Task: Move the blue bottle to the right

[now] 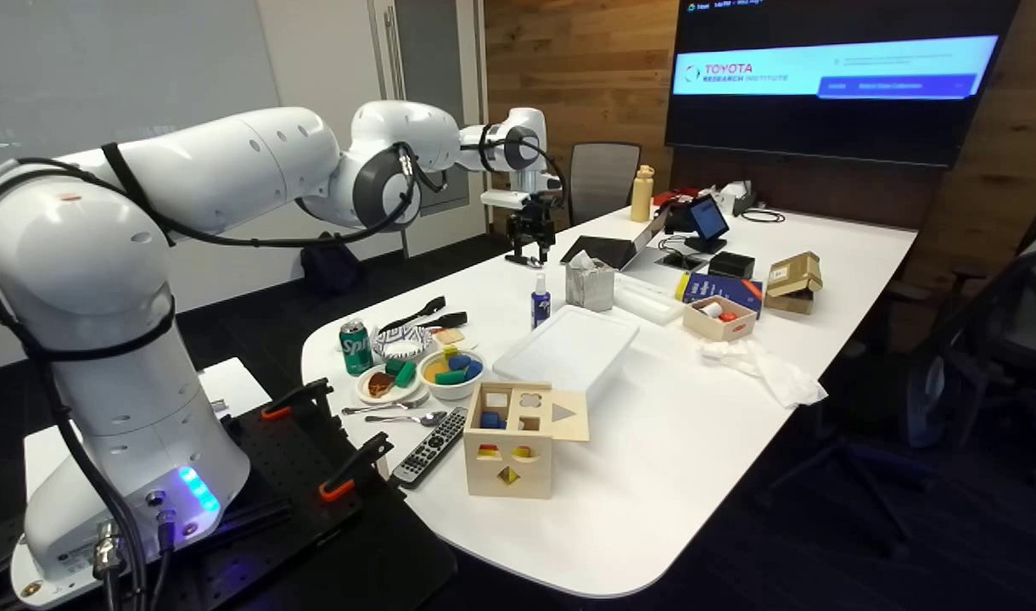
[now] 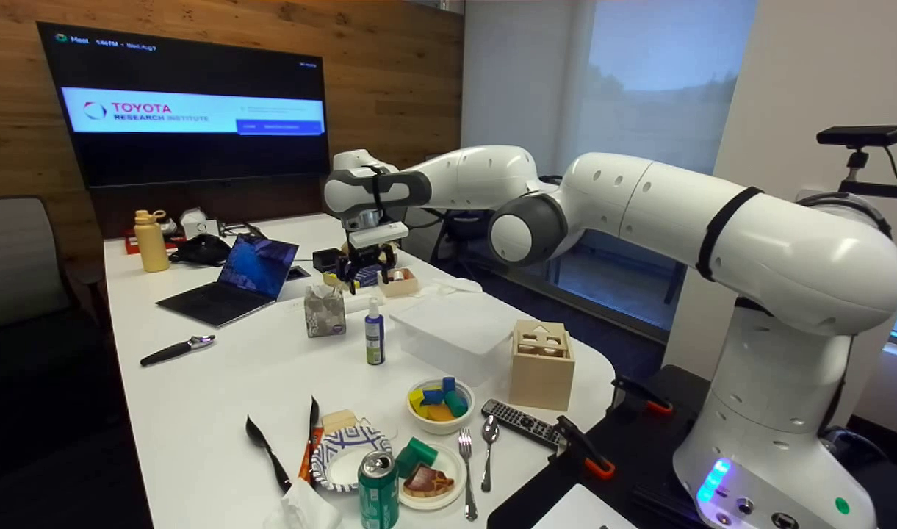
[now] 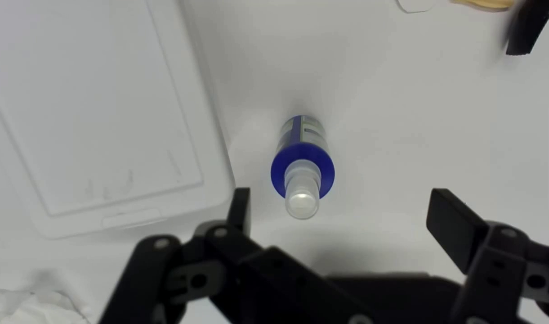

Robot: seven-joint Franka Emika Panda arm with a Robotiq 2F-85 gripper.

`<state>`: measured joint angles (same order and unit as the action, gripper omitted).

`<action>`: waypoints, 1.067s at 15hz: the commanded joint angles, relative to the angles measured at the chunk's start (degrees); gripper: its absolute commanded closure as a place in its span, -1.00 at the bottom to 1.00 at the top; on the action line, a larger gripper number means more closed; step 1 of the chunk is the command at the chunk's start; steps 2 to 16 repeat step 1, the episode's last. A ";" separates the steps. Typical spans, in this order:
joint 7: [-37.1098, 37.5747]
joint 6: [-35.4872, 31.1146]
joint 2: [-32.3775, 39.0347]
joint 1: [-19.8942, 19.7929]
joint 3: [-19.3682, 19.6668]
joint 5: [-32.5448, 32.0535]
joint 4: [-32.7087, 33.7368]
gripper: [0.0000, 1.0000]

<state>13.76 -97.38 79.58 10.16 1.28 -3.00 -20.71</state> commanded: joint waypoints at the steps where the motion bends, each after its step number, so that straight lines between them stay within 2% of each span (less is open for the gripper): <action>1: -1.70 0.11 -0.64 -0.44 -0.53 0.80 -0.69 -1.00; 16: -1.70 0.11 -0.64 -0.44 -0.53 0.80 -0.69 -1.00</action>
